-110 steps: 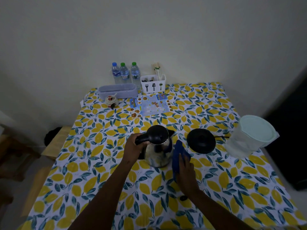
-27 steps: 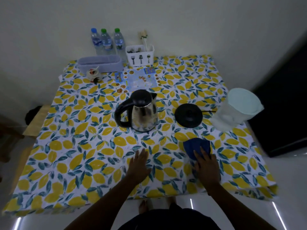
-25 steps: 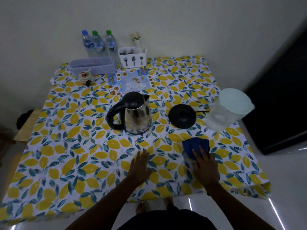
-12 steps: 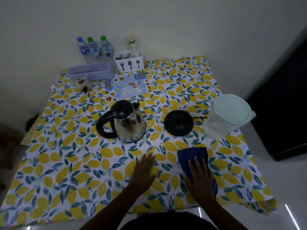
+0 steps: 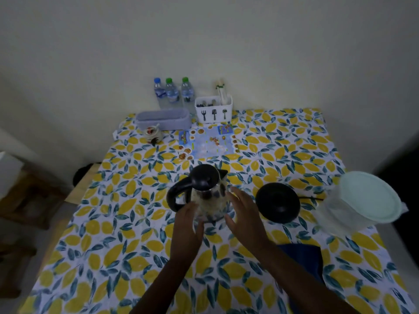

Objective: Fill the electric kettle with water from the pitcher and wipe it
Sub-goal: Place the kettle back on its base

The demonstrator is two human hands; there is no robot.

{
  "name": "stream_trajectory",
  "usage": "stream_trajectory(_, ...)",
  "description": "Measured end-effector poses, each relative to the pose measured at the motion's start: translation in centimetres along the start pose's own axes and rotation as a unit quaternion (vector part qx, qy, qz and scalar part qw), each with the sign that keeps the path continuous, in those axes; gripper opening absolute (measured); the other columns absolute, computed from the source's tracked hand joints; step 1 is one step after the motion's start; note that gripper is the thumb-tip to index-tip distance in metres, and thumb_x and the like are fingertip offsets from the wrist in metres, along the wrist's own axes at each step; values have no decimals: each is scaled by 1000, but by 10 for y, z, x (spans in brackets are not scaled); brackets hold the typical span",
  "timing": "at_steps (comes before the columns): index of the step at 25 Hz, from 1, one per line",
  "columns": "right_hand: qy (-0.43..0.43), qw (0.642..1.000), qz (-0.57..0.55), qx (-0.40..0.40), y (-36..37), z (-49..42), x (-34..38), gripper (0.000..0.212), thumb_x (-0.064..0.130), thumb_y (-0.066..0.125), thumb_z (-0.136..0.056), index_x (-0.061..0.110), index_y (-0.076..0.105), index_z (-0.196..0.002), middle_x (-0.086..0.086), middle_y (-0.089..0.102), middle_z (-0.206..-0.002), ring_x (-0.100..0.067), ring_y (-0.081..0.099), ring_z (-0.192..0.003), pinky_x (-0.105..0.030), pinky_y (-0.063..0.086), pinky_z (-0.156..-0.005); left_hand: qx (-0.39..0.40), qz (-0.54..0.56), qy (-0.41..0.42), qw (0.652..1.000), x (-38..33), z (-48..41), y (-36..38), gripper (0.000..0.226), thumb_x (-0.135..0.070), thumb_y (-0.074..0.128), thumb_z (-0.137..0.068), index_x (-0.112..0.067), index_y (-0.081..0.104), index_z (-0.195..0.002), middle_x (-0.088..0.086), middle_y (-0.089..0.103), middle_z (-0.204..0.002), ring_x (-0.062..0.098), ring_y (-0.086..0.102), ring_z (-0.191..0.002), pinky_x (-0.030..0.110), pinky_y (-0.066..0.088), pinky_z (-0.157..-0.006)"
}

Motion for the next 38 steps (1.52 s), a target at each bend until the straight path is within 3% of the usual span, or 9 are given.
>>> stream_trajectory(4,-49,996,48,63,10,-58,29,88,37,69,-80,19,18,-149,-8,14,-159,-27,12,-145,-46,23,-112,-37,-20,-26,999,18,-53,-24,62,-50,39,-93,-10,37,-141,13,40,-145,27,32,-137,42,31,-111)
stream_trajectory(7,-51,992,75,87,23,-65,30,93,45,66,-80,24,9,-149,-4,8,-160,-21,1,-146,-52,23,-113,18,38,-39,998,37,-71,-21,67,-59,41,-89,-14,38,-138,11,50,-135,27,47,-124,44,47,-101)
stream_trajectory(11,-34,996,37,69,23,-62,27,84,39,62,-83,32,9,-149,10,4,-157,-14,-5,-146,-48,21,-113,28,144,-65,987,45,-88,-27,41,-56,60,-84,-20,56,-103,-2,60,-91,1,58,-84,30,47,-72)
stream_trajectory(15,2,997,-57,55,22,-56,27,78,26,62,-88,37,12,-148,17,3,-157,-11,-7,-146,-44,31,-113,47,232,-85,968,21,-89,-35,29,-45,72,-77,-27,50,-77,0,56,-61,6,59,-63,16,43,-51)
stream_trajectory(19,38,997,-72,-5,-8,-42,11,75,26,61,-90,37,14,-148,14,10,-158,-8,-6,-146,-32,24,-113,82,268,-64,958,-19,-96,-29,23,-30,73,-83,-29,51,-81,7,58,-71,18,57,-65,18,45,-54)
stream_trajectory(22,64,996,-41,-43,-47,-41,-8,79,24,64,-88,39,14,-147,17,11,-157,-5,-6,-145,-14,11,-109,111,273,-51,954,-53,-112,-7,20,-24,71,-85,-24,52,-89,-1,57,-79,1,56,-66,13,43,-58)
stream_trajectory(27,133,986,-26,-95,-98,-25,-53,79,18,67,-84,31,21,-148,12,16,-156,-11,-1,-146,-34,22,-111,185,280,-27,942,-109,-128,49,30,-33,70,-85,-14,54,-103,4,59,-94,14,58,-85,21,45,-67)
stream_trajectory(34,170,980,0,-108,-115,-2,-105,79,19,65,-85,28,18,-148,11,14,-154,-16,2,-146,-39,19,-115,255,264,-16,930,-149,-135,96,31,-31,70,-86,-9,53,-100,6,54,-84,28,56,-79,34,44,-67)
stream_trajectory(38,156,981,9,-116,-109,0,-105,79,20,64,-85,28,16,-148,10,13,-155,-16,-1,-146,-37,15,-114,262,243,7,934,-149,-139,94,26,-30,69,-86,-12,50,-89,9,48,-77,23,47,-68,22,36,-59)
Point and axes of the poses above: each hand's wrist, its own z-axis away from the middle knuckle, its own y-axis out of the palm, x = y × z, the point moved 1 cm from there along -z, towards the middle knuckle
